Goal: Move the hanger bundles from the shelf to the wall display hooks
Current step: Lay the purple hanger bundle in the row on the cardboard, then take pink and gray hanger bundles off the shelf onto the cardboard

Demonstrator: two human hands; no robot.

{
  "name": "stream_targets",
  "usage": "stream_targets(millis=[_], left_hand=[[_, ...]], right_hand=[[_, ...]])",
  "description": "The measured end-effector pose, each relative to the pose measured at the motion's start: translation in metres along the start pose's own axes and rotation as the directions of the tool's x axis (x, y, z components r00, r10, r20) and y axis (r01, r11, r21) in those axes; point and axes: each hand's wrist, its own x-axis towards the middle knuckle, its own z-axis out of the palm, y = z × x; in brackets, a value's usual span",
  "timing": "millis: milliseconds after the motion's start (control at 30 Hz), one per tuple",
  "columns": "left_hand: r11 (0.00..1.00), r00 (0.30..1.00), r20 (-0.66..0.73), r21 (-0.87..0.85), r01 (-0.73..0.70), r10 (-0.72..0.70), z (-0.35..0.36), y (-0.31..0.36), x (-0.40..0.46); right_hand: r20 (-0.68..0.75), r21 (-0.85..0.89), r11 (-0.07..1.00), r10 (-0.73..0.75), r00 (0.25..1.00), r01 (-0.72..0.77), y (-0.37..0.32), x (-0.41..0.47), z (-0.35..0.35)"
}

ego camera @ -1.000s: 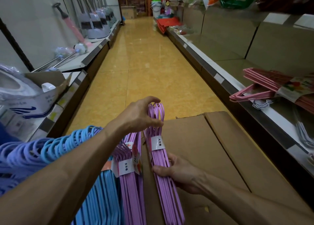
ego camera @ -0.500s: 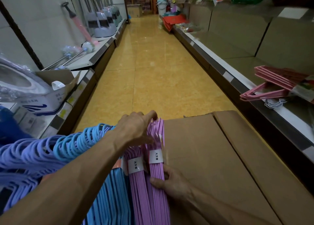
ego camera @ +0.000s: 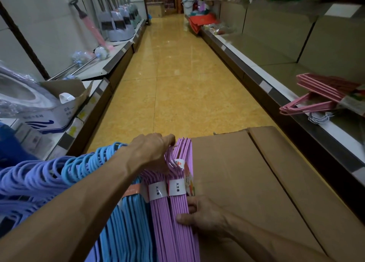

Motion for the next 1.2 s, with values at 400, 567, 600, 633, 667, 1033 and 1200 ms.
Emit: stream_targets(millis=[400, 567, 600, 633, 667, 1033, 1200], left_hand=[[0.922, 0.994, -0.098, -0.381, -0.073, 0.039, -0.027, 0.009, 0.013], [0.733, 0.949, -0.312, -0.633, -0.247, 0.051, -0.049, 0.045, 0.014], [0.703, 0.944, -0.325, -0.660, -0.266, 0.053, -0.054, 0.053, 0.015], [0.674, 0.936, -0.347, -0.679, -0.290, 0.053, -0.058, 0.062, 0.016], [0.652, 0.927, -0.370, -0.689, -0.315, 0.056, -0.062, 0.071, 0.017], [0.364, 0.880, -0.474, -0.825, -0.433, -0.025, -0.103, 0.165, 0.059], [0.303, 0.867, -0.498, -0.826, -0.476, 0.004, -0.117, 0.227, 0.094]], right_hand=[[-0.112, -0.458, 0.882, -0.179, 0.977, 0.109, -0.032, -0.029, -0.027], [-0.140, -0.511, 0.857, -0.155, 0.978, 0.063, -0.061, -0.064, -0.063], [-0.141, -0.523, 0.851, -0.143, 0.980, 0.049, -0.066, -0.072, -0.070], [-0.147, -0.536, 0.843, -0.134, 0.980, 0.035, -0.070, -0.080, -0.077], [-0.156, -0.552, 0.834, -0.125, 0.980, 0.018, -0.074, -0.090, -0.084], [-0.419, -0.679, 0.720, -0.220, 0.881, -0.143, -0.102, -0.215, -0.229], [-0.618, -0.657, 0.704, -0.299, 0.727, -0.269, -0.093, -0.249, -0.315]])
